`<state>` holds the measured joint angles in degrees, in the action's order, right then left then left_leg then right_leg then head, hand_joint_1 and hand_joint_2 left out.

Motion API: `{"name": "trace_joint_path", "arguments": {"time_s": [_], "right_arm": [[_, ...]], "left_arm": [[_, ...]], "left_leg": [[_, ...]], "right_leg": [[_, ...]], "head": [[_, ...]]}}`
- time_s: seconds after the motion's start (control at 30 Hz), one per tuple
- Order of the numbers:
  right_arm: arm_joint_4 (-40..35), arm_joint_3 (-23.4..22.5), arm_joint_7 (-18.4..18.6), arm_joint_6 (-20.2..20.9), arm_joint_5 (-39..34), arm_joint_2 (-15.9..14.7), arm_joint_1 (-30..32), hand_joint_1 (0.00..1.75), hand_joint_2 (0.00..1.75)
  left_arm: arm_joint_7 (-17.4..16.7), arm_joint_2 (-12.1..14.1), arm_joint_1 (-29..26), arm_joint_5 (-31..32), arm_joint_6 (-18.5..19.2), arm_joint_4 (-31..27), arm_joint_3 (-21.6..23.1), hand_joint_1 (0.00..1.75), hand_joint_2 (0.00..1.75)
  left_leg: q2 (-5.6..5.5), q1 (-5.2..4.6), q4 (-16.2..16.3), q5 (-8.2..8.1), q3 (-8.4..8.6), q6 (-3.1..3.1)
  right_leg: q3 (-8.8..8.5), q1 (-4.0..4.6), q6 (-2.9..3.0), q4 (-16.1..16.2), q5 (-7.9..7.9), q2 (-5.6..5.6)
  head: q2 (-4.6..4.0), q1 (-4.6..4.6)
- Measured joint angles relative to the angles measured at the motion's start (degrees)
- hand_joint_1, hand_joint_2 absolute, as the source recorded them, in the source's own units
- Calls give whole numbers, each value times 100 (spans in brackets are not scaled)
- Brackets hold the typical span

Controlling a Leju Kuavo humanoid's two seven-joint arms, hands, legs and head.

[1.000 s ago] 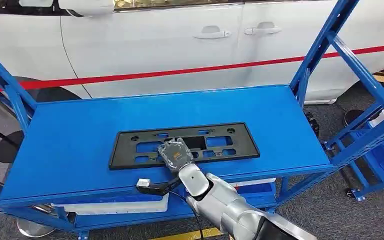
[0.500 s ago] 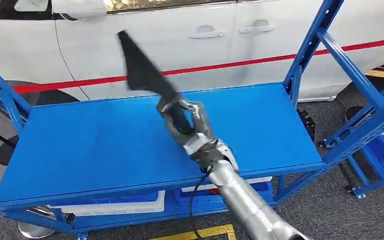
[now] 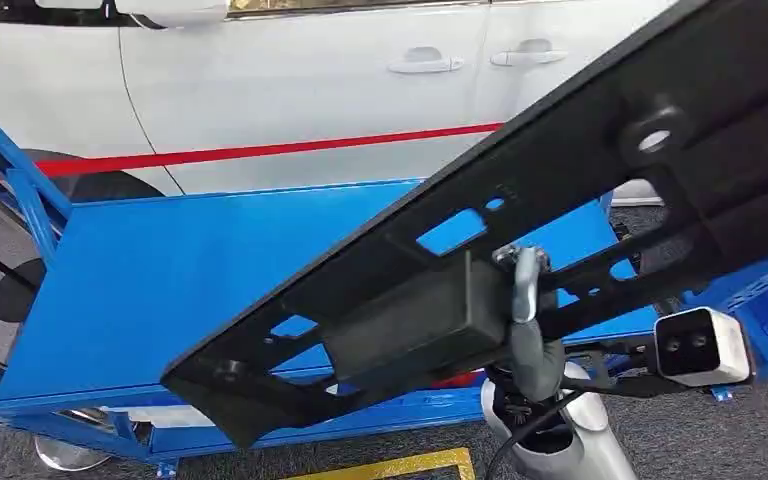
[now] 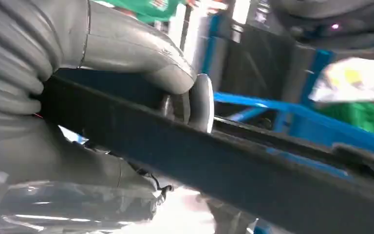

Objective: Take the parts from the cabinet and place them on the table.

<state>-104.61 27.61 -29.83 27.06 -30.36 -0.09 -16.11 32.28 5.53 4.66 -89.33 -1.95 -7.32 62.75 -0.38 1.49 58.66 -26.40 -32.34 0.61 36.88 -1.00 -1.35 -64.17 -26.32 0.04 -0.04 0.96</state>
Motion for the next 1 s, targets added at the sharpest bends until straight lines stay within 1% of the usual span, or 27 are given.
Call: {"name": "trace_joint_path", "arguments": {"time_s": [0.03, 0.07, 0.13, 0.17, 0.2, 0.23, 0.27, 0.3, 0.33, 0.37, 0.4, 0.43, 0.47, 0.5, 0.53, 0.57, 0.67, 0.7, 0.73, 0.77, 0.8, 0.83, 0.87, 0.9, 0.93, 0.97, 1.0], "right_arm": [[0, 4, -9, 46, 37, -35, 19, 162, 175], [2, 22, -22, 94, 81, -63, 31, 162, 175], [11, 66, -28, 140, 109, -116, 67, 162, 175], [11, 94, -28, 184, 111, -146, 91, 162, 175], [11, 123, -28, 210, 113, -175, 106, 162, 175], [13, 153, -28, 225, 116, -192, 108, 162, 175], [13, 179, -35, 223, 118, -214, 119, 162, 175], [13, 190, -39, 210, 144, -234, 141, 162, 175], [15, 201, -50, 199, 220, -273, 180, 162, 175], [20, 218, -83, 201, 292, -308, 224, 162, 175], [22, 240, -156, 216, 387, -341, 272, 162, 175], [26, 266, -274, 262, 542, -373, 326, 162, 175], [31, 295, -374, 306, 680, -389, 377, 162, 175], [33, 339, -453, 339, 815, -400, 422, 162, 175], [33, 378, -494, 352, 920, -406, 458, 162, 175], [33, 417, -529, 350, 1003, -415, 498, 162, 175], [59, 490, -571, 290, 1047, -428, 539, 162, 175], [63, 501, -571, 271, 1062, -430, 545, 162, 175], [66, 503, -579, 253, 1084, -435, 559, 162, 175], [66, 507, -590, 225, 1097, -437, 558, 162, 175], [66, 507, -590, 196, 1104, -441, 563, 162, 175], [66, 509, -590, 172, 1112, -448, 578, 162, 175], [66, 509, -590, 157, 1112, -448, 594, 162, 175], [66, 509, -590, 153, 1112, -452, 614, 162, 175], [66, 509, -590, 151, 1114, -461, 627, 162, 175], [66, 509, -590, 148, 1112, -468, 632, 162, 175], [63, 509, -590, 133, 1112, -470, 632, 162, 175]], "left_arm": [[-33, 0, 11, 0, -13, 2, 0, 0, 175], [-61, 0, 18, 0, -33, 2, 0, 0, 175], [-120, 0, 18, 0, -74, 2, 0, 0, 175], [-146, 0, 19, 0, -87, 2, 0, 0, 175], [-162, 2, 19, 0, -92, 2, 0, 0, 175], [-175, 4, 23, 0, -96, 2, 2, 0, 175], [-194, 4, 25, 0, -105, 2, 2, 0, 175], [-210, 4, 31, 0, -111, 2, 2, 0, 175], [-225, 15, 31, 0, -129, 2, 4, 0, 175], [-229, 28, 28, 0, -151, 2, 7, 0, 175], [-236, 39, 26, 2, -171, 2, 13, 0, 175], [-249, 52, 26, 4, -194, 2, 22, 0, 175], [-258, 74, 28, 7, -201, 2, 31, 0, 175], [-267, 101, 32, 7, -205, 4, 39, 0, 175], [-271, 131, 44, 7, -205, 9, 50, 0, 175], [-277, 162, 64, 7, -205, 18, 63, 0, 175], [-264, 201, 55, 9, -197, 24, 85, 0, 175], [-262, 205, 53, 11, -190, 26, 98, 0, 175], [-260, 205, 71, 13, -186, 26, 116, 0, 175], [-256, 210, 84, 15, -179, 26, 138, 0, 175], [-256, 219, 91, 17, -179, 28, 155, 0, 175], [-256, 223, 88, 24, -175, 28, 175, 0, 175], [-256, 223, 85, 26, -173, 28, 190, 0, 175], [-256, 225, 85, 33, -170, 28, 206, 0, 175], [-256, 225, 85, 35, -166, 28, 219, 0, 175], [-256, 223, 85, 35, -164, 28, 223, 0, 175], [-256, 223, 88, 35, -160, 28, 227, 0, 175]], "left_leg": [[-7, 0, -1, -1, -3, -26], [-23, -41, 24, -3, -31, -74], [-23, -36, -4, 18, -41, -145], [-22, -27, -31, 36, -34, -182], [-23, -27, -26, 26, -37, -229], [-8, -12, 70, -109, -76, -234], [5, -15, 358, -382, -175, -230], [6, -14, 732, -635, -309, -233], [5, -18, 1249, -912, -494, -239], [5, -19, 1590, -1057, -602, -244], [5, -20, 1698, -1069, -601, -237], [6, -23, 1531, -964, -463, -223], [6, -28, 1119, -777, -199, -201], [6, -36, 560, -573, 151, -165], [7, -51, 61, -441, 477, -122], [17, -94, -109, -484, 524, -110], [5, -138, -90, -370, 472, -46], [9, -113, -132, -290, 445, -15], [68, -76, -163, -205, 414, 8], [63, -75, -165, -150, 357, 54], [68, -74, -161, -92, 283, 79], [75, -77, -157, -36, 212, 74], [79, -78, -151, 16, 133, 66], [81, -77, -135, 73, 45, 52], [84, -72, -121, 114, -31, 38], [84, -67, -97, 152, -110, 18], [84, -55, -60, 182, -179, -5]], "right_leg": [[-196, 1, 23, 437, 82, 7], [-210, 44, 42, 478, 85, 10], [-170, 58, 82, 464, 97, 27], [-165, 72, 117, 462, 107, 29], [-163, 32, 186, 527, 153, 22], [-165, 27, 232, 558, 186, -3], [-141, 31, 278, 562, 209, -7], [-114, 41, 301, 559, 226, -14], [-74, 64, 326, 557, 253, -26], [-32, 84, 335, 554, 281, -31], [9, 102, 338, 549, 311, -31], [51, 118, 338, 542, 342, -31], [88, 129, 334, 536, 371, -30], [118, 139, 327, 524, 403, -27], [136, 144, 315, 511, 431, -27], [150, 181, 278, 500, 461, -29], [146, 124, 178, 525, 568, -38], [153, 141, 140, 541, 623, -29], [199, 116, 115, 473, 516, -7], [281, 112, 84, 298, 219, -4], [392, 86, 55, -81, -162, -2], [504, 61, 25, -511, -470, -5], [589, 46, 0, -913, -669, -5], [602, 24, -24, -1192, -703, -5], [502, 0, -42, -1192, -589, -7], [275, -28, -57, -964, -403, -7], [-62, -48, -67, -528, -233, -8]], "head": [[0, -2], [0, 2], [0, 7], [0, 4], [0, 4], [0, 4], [0, 20], [0, 17], [0, 20], [0, 17], [0, 18], [0, 20], [0, 18], [0, 20], [0, 20], [0, 13], [0, 11], [0, 11], [0, 11], [0, -6], [0, -9], [0, -13], [0, -9], [0, -11], [0, -11], [0, -11], [0, -9]]}}
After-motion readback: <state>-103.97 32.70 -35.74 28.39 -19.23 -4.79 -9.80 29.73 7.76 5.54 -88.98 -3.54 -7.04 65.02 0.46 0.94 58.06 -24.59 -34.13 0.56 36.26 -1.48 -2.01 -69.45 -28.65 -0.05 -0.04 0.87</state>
